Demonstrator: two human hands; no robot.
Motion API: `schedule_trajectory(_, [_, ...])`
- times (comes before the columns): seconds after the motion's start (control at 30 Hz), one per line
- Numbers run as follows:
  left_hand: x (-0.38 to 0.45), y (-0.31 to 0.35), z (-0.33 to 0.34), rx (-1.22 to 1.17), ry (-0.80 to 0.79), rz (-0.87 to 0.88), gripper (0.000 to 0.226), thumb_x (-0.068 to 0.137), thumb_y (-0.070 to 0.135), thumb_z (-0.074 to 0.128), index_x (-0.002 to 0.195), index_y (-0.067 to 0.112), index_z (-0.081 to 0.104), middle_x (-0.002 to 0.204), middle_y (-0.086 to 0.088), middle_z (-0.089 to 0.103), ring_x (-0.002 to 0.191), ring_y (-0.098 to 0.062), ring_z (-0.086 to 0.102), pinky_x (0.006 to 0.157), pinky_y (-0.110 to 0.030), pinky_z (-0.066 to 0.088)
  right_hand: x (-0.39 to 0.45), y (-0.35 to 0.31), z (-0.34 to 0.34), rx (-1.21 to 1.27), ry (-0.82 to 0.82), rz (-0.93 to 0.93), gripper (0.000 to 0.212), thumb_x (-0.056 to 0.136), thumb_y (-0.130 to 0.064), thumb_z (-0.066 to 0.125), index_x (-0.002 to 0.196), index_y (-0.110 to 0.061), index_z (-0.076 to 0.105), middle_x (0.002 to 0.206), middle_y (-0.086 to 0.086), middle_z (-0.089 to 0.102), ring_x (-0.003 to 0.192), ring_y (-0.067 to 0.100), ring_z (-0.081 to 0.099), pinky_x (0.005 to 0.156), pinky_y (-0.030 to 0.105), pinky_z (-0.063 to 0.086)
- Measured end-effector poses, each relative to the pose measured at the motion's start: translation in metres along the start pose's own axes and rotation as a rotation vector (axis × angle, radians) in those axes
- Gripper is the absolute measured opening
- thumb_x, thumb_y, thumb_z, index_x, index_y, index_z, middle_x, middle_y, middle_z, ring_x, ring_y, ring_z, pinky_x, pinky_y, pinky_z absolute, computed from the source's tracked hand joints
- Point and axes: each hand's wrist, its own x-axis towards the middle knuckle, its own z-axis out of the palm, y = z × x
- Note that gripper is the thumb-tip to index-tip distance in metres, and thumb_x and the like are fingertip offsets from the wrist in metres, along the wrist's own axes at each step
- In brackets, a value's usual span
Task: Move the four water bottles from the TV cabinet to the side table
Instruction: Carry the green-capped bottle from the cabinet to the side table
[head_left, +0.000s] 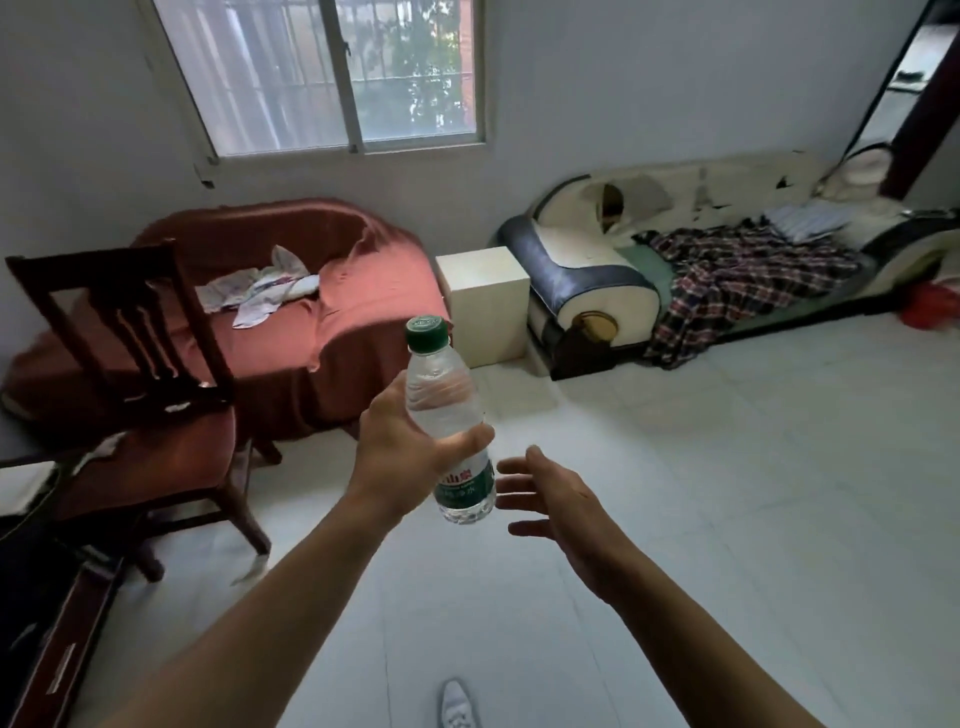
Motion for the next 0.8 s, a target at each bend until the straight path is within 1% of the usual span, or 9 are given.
schedule_trajectory(0.1, [0.055, -0.011, 0.025, -0.046, -0.047, 0.033, 0.053, 0.064, 0.027, 0.090, 0.110, 0.019, 0.064, 0.100, 0.002, 0.073, 0.095, -0.014, 0.071, 0.086, -0.043, 0.060, 0.043, -0.009, -0.024, 0.004, 0.062, 0.012, 0.049, 0.103, -0.051, 0.029, 0.123, -0.020, 0.061, 0.118, 0.004, 0.069, 0.109, 0.017, 0.067, 0.096, 0.043, 0.056])
schedule_trajectory(0.2, [0.115, -0.024, 0.042, -0.105, -0.086, 0.035, 0.053, 0.060, 0.031, 0.091, 0.106, 0.023, 0.066, 0.096, 0.000, 0.075, 0.091, -0.018, 0.073, 0.085, -0.046, 0.060, 0.091, -0.022, -0.043, 0.022, 0.129, 0.036, 0.051, 0.102, -0.053, 0.030, 0.122, -0.019, 0.062, 0.117, 0.005, 0.070, 0.109, 0.019, 0.068, 0.098, 0.046, 0.055])
schedule_trajectory(0.27, [0.156, -0.033, 0.051, -0.132, -0.111, 0.024, 0.053, 0.058, 0.032, 0.092, 0.104, 0.024, 0.067, 0.095, 0.000, 0.076, 0.090, -0.018, 0.073, 0.084, -0.047, 0.060, 0.124, -0.030, -0.052, 0.060, 0.163, 0.048, 0.057, 0.101, -0.057, 0.027, 0.121, -0.019, 0.064, 0.116, 0.006, 0.072, 0.108, 0.020, 0.069, 0.099, 0.048, 0.054])
schedule_trajectory(0.33, [0.193, -0.041, 0.059, -0.133, -0.137, 0.035, 0.052, 0.059, 0.028, 0.092, 0.104, 0.023, 0.067, 0.095, 0.000, 0.075, 0.090, -0.019, 0.073, 0.084, -0.047, 0.061, 0.155, -0.037, -0.061, 0.111, 0.183, 0.047, 0.066, 0.094, -0.065, 0.025, 0.119, -0.019, 0.065, 0.115, 0.007, 0.073, 0.109, 0.020, 0.069, 0.099, 0.047, 0.054])
schedule_trajectory(0.4, [0.228, -0.047, 0.066, -0.135, -0.154, 0.037, 0.052, 0.058, 0.029, 0.092, 0.103, 0.022, 0.067, 0.094, -0.001, 0.075, 0.089, -0.019, 0.073, 0.083, -0.047, 0.061, 0.184, -0.045, -0.070, 0.148, 0.185, 0.058, 0.074, 0.086, -0.071, 0.024, 0.120, -0.020, 0.065, 0.115, 0.008, 0.073, 0.111, 0.021, 0.068, 0.099, 0.046, 0.053])
schedule_trajectory(0.47, [0.259, -0.051, 0.073, -0.130, -0.170, 0.025, 0.052, 0.059, 0.028, 0.092, 0.104, 0.022, 0.067, 0.095, -0.002, 0.075, 0.089, -0.020, 0.073, 0.083, -0.047, 0.061, 0.211, -0.052, -0.079, 0.171, 0.174, 0.068, 0.077, 0.084, -0.073, 0.023, 0.121, -0.020, 0.065, 0.117, 0.009, 0.072, 0.113, 0.022, 0.068, 0.101, 0.047, 0.052])
schedule_trajectory(0.53, [0.291, -0.056, 0.080, -0.117, -0.176, 0.021, 0.053, 0.059, 0.027, 0.092, 0.105, 0.021, 0.067, 0.095, 0.000, 0.075, 0.089, -0.018, 0.073, 0.084, -0.045, 0.061, 0.242, -0.058, -0.089, 0.175, 0.164, 0.071, 0.078, 0.087, -0.073, 0.019, 0.122, -0.021, 0.065, 0.119, 0.007, 0.072, 0.114, 0.021, 0.067, 0.102, 0.047, 0.052])
schedule_trajectory(0.63, [0.339, -0.066, 0.094, -0.099, -0.163, 0.009, 0.055, 0.054, 0.034, 0.091, 0.103, 0.023, 0.069, 0.093, 0.002, 0.076, 0.087, -0.015, 0.074, 0.084, -0.044, 0.061, 0.291, -0.066, -0.104, 0.183, 0.144, 0.098, 0.075, 0.095, -0.067, 0.012, 0.123, -0.021, 0.064, 0.121, 0.005, 0.071, 0.114, 0.021, 0.067, 0.102, 0.047, 0.052])
schedule_trajectory(0.8, [0.427, -0.088, 0.125, -0.045, -0.153, -0.036, 0.051, 0.053, 0.034, 0.092, 0.098, 0.024, 0.070, 0.089, 0.003, 0.077, 0.083, -0.012, 0.074, 0.082, -0.042, 0.062, 0.388, -0.075, -0.141, 0.172, 0.092, 0.103, 0.076, 0.094, -0.068, 0.011, 0.124, -0.021, 0.063, 0.120, 0.005, 0.070, 0.113, 0.020, 0.067, 0.100, 0.043, 0.053])
